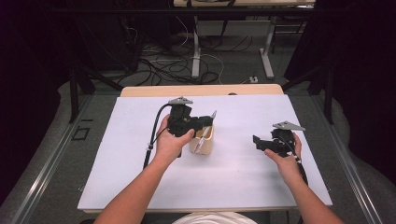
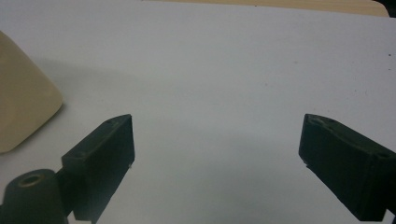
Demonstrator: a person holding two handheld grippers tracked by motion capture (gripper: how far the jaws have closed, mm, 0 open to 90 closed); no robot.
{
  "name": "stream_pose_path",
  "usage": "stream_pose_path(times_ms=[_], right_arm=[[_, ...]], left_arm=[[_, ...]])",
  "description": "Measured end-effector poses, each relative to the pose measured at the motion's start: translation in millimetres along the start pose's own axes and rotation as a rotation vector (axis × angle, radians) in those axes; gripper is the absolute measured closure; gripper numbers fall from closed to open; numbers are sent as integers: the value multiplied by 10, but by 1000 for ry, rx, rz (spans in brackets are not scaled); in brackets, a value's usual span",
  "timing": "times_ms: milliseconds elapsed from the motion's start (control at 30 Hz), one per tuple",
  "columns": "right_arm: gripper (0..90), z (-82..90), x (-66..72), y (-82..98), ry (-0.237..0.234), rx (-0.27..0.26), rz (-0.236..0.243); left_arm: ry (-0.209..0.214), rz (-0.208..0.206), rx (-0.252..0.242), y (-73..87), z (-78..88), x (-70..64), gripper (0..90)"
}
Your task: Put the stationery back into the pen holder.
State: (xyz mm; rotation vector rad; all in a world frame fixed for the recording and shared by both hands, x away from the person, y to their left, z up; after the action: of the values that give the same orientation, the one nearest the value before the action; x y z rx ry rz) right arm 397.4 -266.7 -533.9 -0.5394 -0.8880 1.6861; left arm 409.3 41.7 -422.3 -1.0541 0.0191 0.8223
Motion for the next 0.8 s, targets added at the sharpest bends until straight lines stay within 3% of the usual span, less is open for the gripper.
stream_pose_path(times_ms=[100,167,200,367,633,667,800], right_arm=[[100,0,3,0,-1,1,-3],[100,0,3,0,-1,1,-3],[100,0,3,0,-1,1,-3],[100,-4,-3,3,-1,0,2],[100,-5,-3,3,-1,0,2],[100,-5,-3,3,-1,0,2],[100,-18,-1,7,-3,4,6]], left_arm=[[-6,27,-38,-102,21,82,800],[-6,27,-38,-102,21,82,800],[-13,44,-71,-162,27,138,800],[-20,57,-99,-214,-4,210,800],[-20,57,-99,-214,-4,210,800],[-58,28,-100,-241,-228,468,800],[-58,28,-100,-241,-228,468,800]])
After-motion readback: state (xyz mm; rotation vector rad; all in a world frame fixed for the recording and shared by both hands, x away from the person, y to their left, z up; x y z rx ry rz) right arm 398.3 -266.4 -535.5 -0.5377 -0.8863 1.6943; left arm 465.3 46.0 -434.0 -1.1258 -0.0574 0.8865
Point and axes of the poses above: each handheld gripper's, and its own axes: z roughly backward along the jaws, y roughly out of its underside, x roughly to its left, the point moved 3 cm from there along -z, roughly forward along the jaws, and after that the axes turned 5 degrees about x, right-handed, at the moved point
